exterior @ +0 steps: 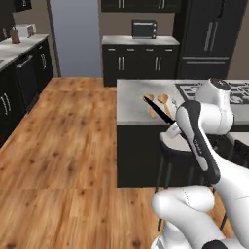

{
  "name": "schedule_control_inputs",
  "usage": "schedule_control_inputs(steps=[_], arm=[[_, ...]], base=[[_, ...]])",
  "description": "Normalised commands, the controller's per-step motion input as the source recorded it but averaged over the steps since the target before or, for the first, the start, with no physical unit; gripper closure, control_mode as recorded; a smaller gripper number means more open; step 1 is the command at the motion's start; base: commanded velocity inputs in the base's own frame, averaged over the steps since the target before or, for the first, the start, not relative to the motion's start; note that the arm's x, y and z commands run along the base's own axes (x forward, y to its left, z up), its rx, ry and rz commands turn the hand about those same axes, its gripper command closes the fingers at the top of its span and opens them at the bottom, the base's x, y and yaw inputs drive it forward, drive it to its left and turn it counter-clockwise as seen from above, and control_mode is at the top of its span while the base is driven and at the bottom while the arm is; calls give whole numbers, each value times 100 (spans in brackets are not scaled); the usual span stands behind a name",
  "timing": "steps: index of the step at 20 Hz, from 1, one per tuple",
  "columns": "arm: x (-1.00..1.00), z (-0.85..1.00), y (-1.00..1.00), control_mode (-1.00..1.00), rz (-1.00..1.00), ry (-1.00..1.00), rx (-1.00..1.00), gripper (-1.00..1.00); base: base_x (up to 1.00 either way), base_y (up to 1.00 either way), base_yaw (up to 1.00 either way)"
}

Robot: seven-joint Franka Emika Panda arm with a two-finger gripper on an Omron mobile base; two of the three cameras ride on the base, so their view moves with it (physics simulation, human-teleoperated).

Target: Pick up the metallic utensils from the counter and place them in the open drawer. Make sure not to pick up any wooden utensils.

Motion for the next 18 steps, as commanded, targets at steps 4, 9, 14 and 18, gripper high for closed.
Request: schedule_control_inputs(steps=[4, 9, 14, 18], arm=[[0, 0, 0, 100, 0, 0, 0, 100], [0, 0, 0, 100, 0, 0, 0, 100], [0, 0, 0, 100, 0, 0, 0, 100], [0, 0, 0, 100, 0, 0, 0, 100]], base=[[3, 1, 97], [0, 0, 100], [0, 0, 100], [0, 0, 100]])
